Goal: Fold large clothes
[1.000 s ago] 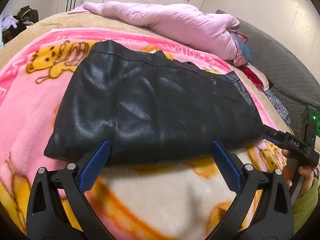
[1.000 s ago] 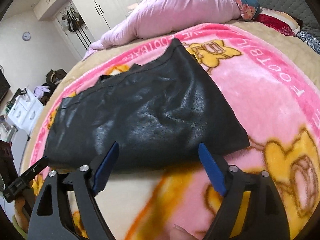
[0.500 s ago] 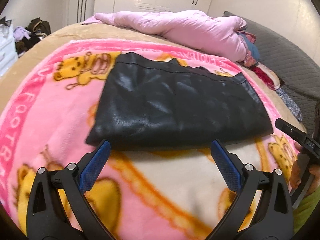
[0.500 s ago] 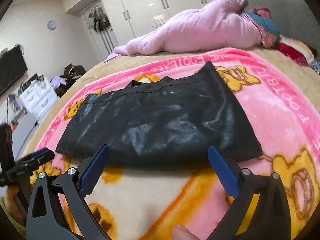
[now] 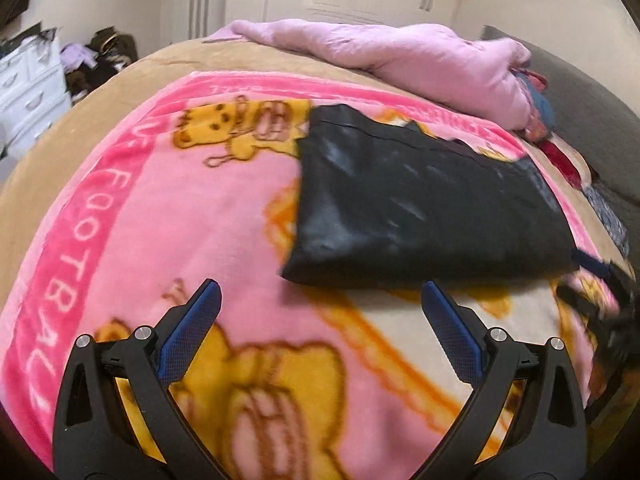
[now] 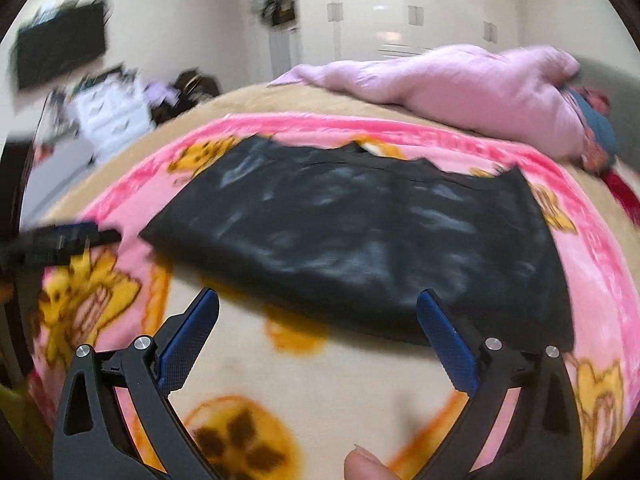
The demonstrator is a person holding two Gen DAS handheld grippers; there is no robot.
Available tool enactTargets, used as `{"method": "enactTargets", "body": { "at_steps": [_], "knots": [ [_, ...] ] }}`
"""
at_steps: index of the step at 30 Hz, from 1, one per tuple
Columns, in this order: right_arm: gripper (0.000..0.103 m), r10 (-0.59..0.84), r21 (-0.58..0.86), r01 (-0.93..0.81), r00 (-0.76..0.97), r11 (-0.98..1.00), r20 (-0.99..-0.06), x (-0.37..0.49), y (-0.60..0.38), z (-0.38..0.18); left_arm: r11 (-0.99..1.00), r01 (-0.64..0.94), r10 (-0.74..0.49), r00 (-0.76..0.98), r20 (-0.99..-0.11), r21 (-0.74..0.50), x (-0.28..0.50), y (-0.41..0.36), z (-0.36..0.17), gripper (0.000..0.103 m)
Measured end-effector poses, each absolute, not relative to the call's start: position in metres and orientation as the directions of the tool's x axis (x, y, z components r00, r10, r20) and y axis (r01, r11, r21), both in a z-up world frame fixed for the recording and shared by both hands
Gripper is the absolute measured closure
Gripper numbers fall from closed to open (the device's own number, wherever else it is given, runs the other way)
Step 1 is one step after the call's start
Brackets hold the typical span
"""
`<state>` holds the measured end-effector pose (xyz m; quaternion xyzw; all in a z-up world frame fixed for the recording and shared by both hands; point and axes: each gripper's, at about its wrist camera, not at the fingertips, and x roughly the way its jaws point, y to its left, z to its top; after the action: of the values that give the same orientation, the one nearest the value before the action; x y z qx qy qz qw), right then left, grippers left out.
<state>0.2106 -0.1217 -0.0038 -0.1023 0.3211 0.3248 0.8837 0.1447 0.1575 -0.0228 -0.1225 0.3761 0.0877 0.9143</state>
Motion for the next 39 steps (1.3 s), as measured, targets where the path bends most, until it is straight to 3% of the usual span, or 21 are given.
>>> {"method": "enactTargets", "body": {
  "at_steps": [5, 14, 24, 25, 26, 27, 29, 33, 39],
  "knots": [
    [0.004, 0.469, -0.141, -0.715, 0.58, 0.684, -0.667, 0.197, -0.053, -0.023, 0.938, -0.305, 0.091, 0.677, -0.73, -0.167, 0.162, 0.19, -0.026, 0.009],
    [0.004, 0.314, -0.412, -0.681, 0.68, 0.605, -0.663, 0.203, 0.051, -0.06, 0.921, -0.333, 0.077, 0.661, -0.747, -0.2, 0.187, 0.227, -0.031, 0.009],
    [0.006, 0.238, -0.558, -0.606, 0.769, 0.567, -0.593, 0.226, 0.088, -0.083, 0.898, -0.336, 0.012, 0.662, -0.749, -0.283, 0.219, 0.245, -0.038, 0.009],
    [0.011, 0.241, -0.566, -0.601, 0.776, 0.565, -0.583, 0.227, 0.088, -0.083, 0.893, -0.334, -0.004, 0.663, -0.748, -0.301, 0.223, 0.246, -0.039, 0.009],
    [0.023, 0.252, -0.57, -0.605, 0.776, 0.556, -0.578, 0.227, 0.089, -0.083, 0.883, -0.334, -0.026, 0.665, -0.746, -0.329, 0.229, 0.246, -0.041, 0.009],
    [0.027, 0.265, -0.582, -0.604, 0.782, 0.544, -0.564, 0.223, 0.088, -0.083, 0.87, -0.33, -0.06, 0.668, -0.742, -0.367, 0.236, 0.247, -0.043, 0.009],
    [0.046, 0.289, -0.624, -0.591, 0.802, 0.512, -0.523, 0.211, 0.087, -0.083, 0.846, -0.305, -0.128, 0.68, -0.722, -0.437, 0.249, 0.247, -0.048, 0.009],
    [0.059, 0.329, -0.649, -0.57, 0.822, 0.504, -0.466, 0.198, 0.07, -0.076, 0.786, -0.269, -0.278, 0.652, -0.706, -0.557, 0.279, 0.24, -0.062, 0.009],
    [0.066, 0.37, -0.604, -0.57, 0.821, 0.557, -0.434, 0.196, 0.045, -0.062, 0.805, -0.221, -0.37, 0.539, -0.757, -0.551, 0.304, 0.212, -0.066, 0.009]
  ]
}}
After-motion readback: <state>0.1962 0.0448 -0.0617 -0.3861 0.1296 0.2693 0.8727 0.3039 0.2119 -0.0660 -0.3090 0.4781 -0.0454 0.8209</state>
